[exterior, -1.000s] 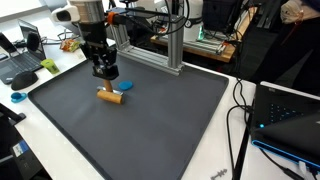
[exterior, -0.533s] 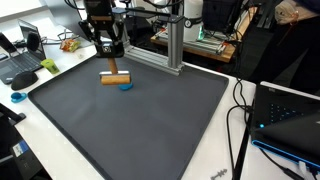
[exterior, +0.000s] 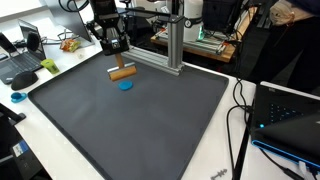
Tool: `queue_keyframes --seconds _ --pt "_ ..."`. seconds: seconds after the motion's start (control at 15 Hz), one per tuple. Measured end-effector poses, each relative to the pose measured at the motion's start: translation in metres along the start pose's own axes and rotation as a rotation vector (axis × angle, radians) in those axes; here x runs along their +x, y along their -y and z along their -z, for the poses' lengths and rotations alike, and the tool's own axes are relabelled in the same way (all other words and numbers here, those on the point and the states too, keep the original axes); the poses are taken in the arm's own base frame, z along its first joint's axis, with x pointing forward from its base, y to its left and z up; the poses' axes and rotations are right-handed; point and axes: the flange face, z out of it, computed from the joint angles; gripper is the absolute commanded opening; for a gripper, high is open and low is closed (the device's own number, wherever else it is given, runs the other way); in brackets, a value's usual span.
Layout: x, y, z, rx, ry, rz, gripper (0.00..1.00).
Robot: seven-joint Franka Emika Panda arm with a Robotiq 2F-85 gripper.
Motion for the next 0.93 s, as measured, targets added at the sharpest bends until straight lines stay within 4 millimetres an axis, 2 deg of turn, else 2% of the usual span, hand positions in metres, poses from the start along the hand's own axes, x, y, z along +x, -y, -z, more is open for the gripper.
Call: queue_keyframes --seconds 0.07,0.27,0.47,0.73,0.93 --pt "0.0 0.0 -0.001 0.001 0.001 0.009 0.22" --pt "0.002 0.004 -0.007 0.02 0.013 0.041 0.22" --pt "0.011 0.011 -0.028 0.046 0.026 0.071 0.22" --pt "0.017 0.009 -0.053 0.033 0.034 0.097 0.22" --pt "0.017 0.007 -0.057 0.019 0.044 0.11 0.22"
